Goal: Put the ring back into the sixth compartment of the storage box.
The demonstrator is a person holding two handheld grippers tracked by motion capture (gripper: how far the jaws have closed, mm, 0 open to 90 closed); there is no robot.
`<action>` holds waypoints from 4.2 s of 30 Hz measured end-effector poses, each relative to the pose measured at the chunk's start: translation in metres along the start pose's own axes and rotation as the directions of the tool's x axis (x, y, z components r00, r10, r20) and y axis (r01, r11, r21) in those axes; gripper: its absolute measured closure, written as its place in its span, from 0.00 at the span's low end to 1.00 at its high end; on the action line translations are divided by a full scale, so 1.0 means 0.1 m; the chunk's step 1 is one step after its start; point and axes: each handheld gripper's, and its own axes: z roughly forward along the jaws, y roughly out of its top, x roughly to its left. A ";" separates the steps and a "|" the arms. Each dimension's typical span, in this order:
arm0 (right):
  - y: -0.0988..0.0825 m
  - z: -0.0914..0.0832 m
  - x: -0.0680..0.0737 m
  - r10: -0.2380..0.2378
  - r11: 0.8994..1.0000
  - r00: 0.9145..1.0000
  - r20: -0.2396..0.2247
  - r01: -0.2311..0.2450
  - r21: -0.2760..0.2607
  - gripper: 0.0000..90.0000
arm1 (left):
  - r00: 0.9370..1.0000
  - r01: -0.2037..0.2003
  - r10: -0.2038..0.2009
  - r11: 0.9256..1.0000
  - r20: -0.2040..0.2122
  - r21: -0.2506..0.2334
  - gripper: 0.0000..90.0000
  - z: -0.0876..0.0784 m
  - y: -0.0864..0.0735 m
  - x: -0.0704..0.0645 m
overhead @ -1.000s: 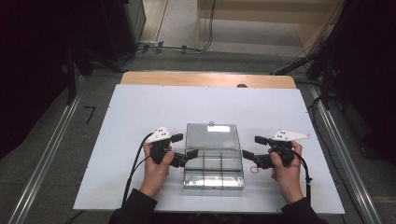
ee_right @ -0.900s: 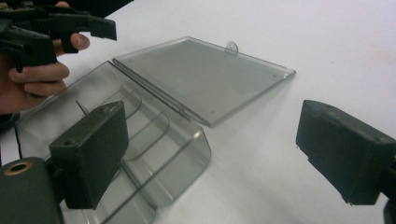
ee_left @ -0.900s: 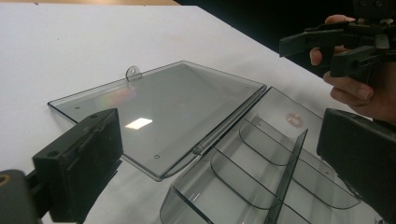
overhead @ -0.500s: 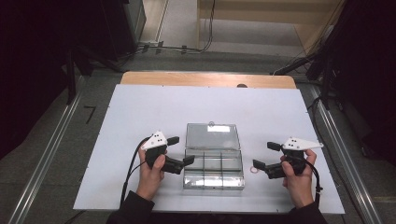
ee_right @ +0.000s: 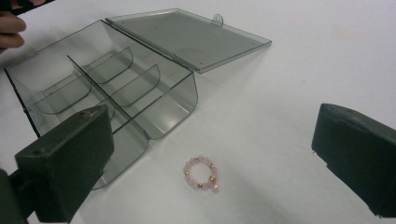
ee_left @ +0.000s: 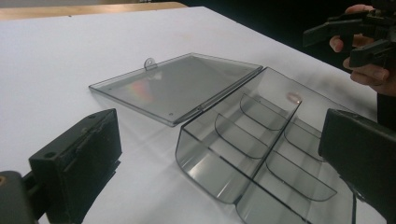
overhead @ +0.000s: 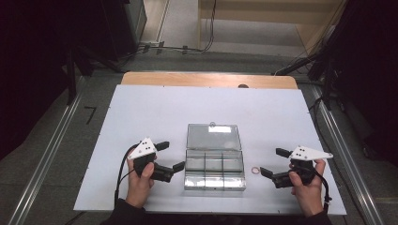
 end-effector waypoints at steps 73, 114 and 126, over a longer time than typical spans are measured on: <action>-0.33 0.14 -0.18 0.061 0.990 0.991 0.117 -0.075 0.120 0.84 | 0.991 0.055 -0.055 0.998 -0.120 0.001 0.00 -0.67 -0.40 0.35; -0.21 0.44 -0.03 0.023 0.985 0.999 0.040 -0.030 0.172 0.96 | 0.992 0.043 -0.042 0.999 -0.119 0.010 0.00 -0.65 -0.40 0.34; -0.18 0.33 -0.06 0.062 0.990 0.998 0.025 -0.065 0.123 0.96 | 0.992 0.043 -0.042 0.999 -0.119 0.009 0.00 -0.65 -0.40 0.34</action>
